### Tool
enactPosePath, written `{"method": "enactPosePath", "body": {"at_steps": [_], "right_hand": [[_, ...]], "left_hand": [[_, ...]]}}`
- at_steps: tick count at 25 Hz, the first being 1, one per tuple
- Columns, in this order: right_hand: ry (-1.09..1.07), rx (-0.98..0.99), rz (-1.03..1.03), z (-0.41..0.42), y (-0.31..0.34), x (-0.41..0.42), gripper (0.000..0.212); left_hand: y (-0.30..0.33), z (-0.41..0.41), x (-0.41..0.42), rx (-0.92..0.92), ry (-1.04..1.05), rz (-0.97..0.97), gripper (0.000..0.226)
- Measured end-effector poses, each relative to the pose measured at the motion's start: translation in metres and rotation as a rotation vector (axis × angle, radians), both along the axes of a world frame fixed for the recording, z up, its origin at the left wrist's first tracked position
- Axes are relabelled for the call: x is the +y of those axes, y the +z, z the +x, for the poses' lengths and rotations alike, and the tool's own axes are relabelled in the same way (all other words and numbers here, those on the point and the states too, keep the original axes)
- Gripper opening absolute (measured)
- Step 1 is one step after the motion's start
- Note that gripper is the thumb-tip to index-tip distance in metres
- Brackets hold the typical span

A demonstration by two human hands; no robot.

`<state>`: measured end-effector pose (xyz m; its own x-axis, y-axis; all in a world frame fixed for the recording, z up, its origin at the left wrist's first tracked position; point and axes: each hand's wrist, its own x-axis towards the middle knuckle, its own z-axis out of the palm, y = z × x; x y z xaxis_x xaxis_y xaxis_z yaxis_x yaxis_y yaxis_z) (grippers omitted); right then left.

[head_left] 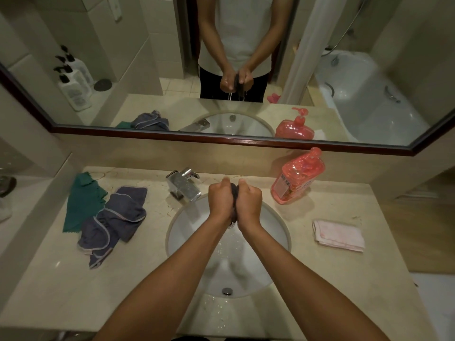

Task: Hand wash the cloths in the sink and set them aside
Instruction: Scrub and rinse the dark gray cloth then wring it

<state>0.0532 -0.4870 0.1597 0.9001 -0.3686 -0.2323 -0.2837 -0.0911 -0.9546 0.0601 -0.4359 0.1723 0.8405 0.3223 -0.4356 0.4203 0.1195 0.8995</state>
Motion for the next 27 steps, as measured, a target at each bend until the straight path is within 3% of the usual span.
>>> {"method": "enactPosePath", "body": {"at_steps": [4,7,12,16,21,27], "right_hand": [[0.013,-0.061,-0.037,0.000,0.014,-0.001,0.051],[-0.045,-0.009,0.079,0.020,0.026,-0.016,0.052],[0.048,-0.031,0.095,-0.006,0.016,0.003,0.056],[-0.049,0.021,0.221,0.023,0.030,-0.011,0.056],[0.043,-0.025,0.134,-0.002,0.019,0.005,0.056],[0.008,-0.029,0.130,0.012,0.025,-0.007,0.058]], "left_hand": [[0.006,-0.003,-0.003,-0.003,0.011,-0.037,0.051],[0.007,-0.011,-0.013,-0.015,-0.052,0.008,0.059],[0.016,0.008,0.002,-0.008,0.035,-0.002,0.048],[0.012,-0.004,-0.011,-0.006,-0.014,0.017,0.052],[0.020,0.010,0.000,0.022,0.076,-0.060,0.041],[0.019,-0.001,-0.008,0.025,0.025,0.008,0.042]]}}
